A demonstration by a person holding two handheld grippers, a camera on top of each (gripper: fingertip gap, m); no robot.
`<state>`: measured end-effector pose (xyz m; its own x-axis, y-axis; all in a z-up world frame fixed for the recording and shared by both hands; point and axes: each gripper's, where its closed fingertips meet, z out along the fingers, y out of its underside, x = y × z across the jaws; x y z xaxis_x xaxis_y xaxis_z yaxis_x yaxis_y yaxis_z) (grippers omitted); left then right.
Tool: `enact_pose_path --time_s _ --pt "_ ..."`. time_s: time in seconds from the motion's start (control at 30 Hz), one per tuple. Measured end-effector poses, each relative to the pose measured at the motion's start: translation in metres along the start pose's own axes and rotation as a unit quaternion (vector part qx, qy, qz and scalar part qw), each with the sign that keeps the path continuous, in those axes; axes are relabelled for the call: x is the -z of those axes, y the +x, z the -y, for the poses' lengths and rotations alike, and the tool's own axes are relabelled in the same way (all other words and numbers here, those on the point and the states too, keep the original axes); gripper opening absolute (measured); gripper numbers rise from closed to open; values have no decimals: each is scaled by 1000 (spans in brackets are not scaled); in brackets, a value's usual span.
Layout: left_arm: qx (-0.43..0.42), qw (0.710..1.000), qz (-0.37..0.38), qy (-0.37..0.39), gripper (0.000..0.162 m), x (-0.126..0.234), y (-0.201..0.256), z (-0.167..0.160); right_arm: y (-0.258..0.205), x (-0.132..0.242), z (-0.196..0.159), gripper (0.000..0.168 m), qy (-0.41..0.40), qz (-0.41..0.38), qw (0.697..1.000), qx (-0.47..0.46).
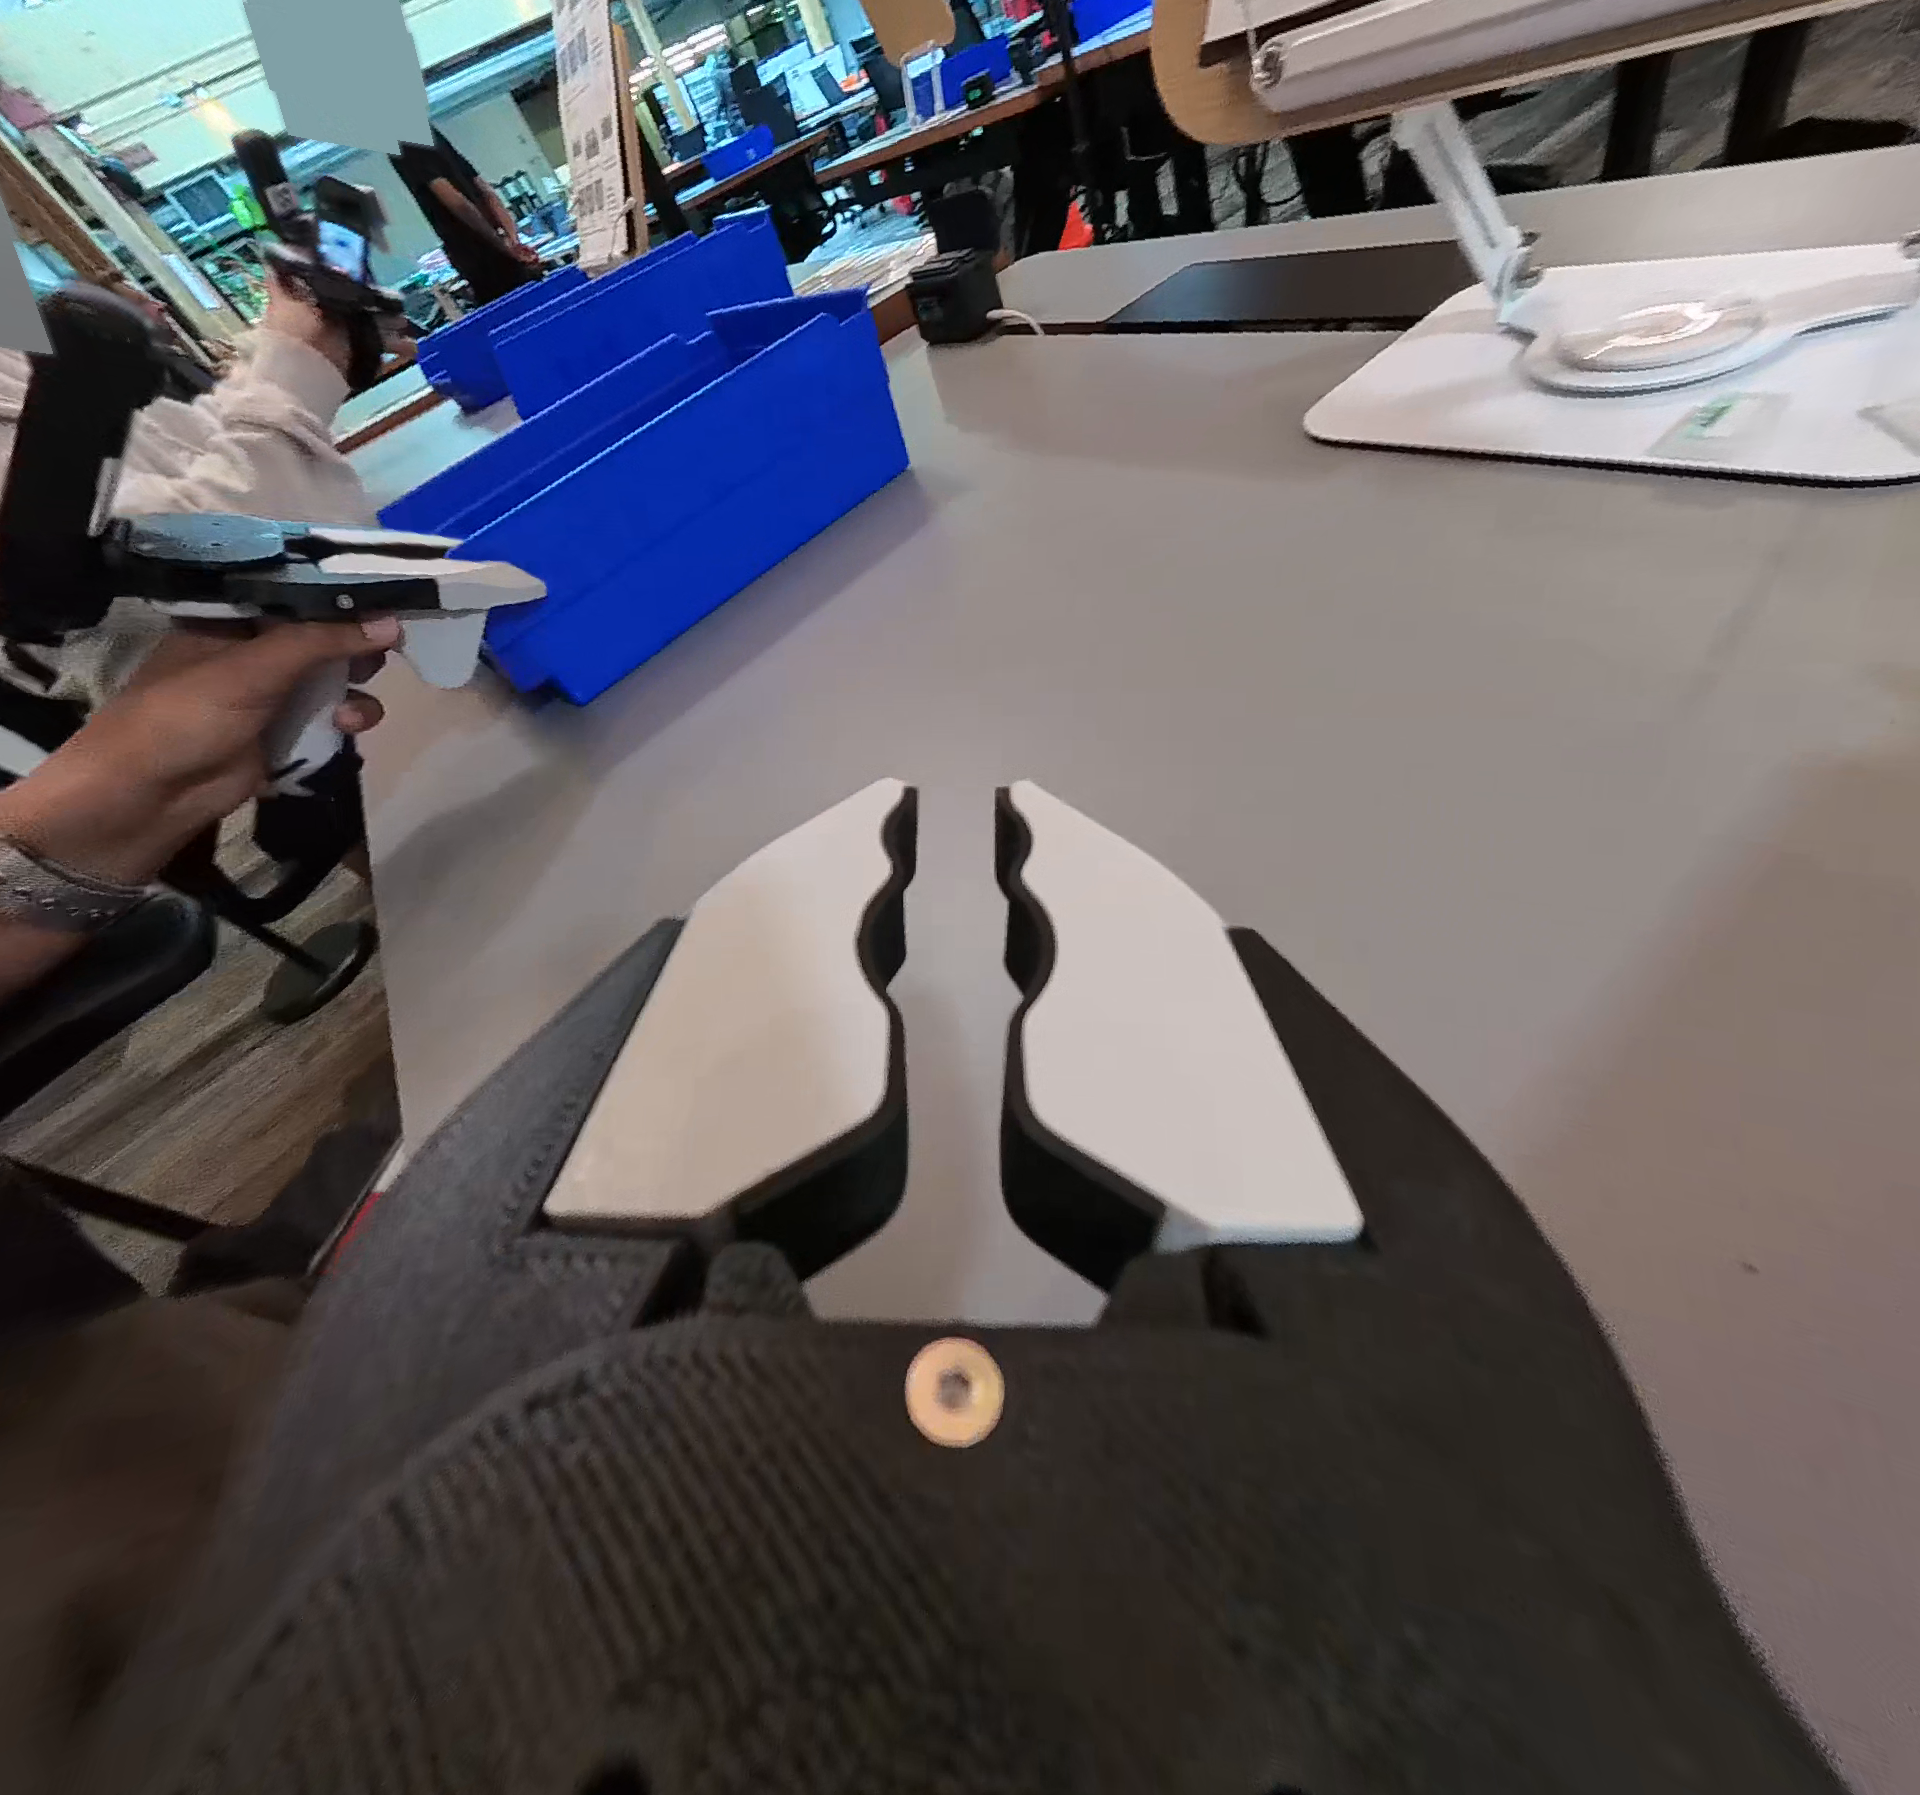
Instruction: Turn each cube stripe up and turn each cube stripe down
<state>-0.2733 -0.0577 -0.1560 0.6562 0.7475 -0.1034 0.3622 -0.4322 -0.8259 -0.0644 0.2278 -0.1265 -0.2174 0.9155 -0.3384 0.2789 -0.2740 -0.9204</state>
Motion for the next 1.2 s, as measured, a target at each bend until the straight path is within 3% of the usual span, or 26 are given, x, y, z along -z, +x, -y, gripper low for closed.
enact_pose_path --time_s 0.23,0.37,0.47,0.57,0.67,0.7,0.77,0.87,1.0,1.1,1.2 --pt "32 999 -26 25 8 19 -1 1 -12 -16 -4 14 -16 37 999 -22" --pt "39 996 -7 86 30 35 -13 22 -12 -17 -3 14 -14 38 999 -31" --pt "32 993 34 105 35 37 -37 32 -12 -16 -2 14 -9 40 998 -44" --pt "17 996 58 66 50 19 -62 35 -12 -15 -3 15 -5 46 997 -65" --pt "1 998 29 -52 77 -13 -74 19 -14 -11 -7 15 -6 54 994 -97" --pt "10 994 4 -107 79 -22 -72 9 -15 -9 -8 16 -5 55 993 -107" --pt "31 985 -42 -167 78 -38 -68 -3 -14 -1 -7 16 3 54 991 -121" --pt "33 981 -28 -190 52 -52 -79 -10 -8 14 -4 17 19 35 992 -120" --pt "31 960 -55 -274 49 -58 -73 -32 0 35 -3 17 35 7 992 -122" --pt "11 962 -30 -271 48 -58 -79 -26 4 47 0 18 49 -2 991 -127" --pt "22 984 5 -176 48 -49 -91 19 6 55 0 19 54 -10 990 -130"
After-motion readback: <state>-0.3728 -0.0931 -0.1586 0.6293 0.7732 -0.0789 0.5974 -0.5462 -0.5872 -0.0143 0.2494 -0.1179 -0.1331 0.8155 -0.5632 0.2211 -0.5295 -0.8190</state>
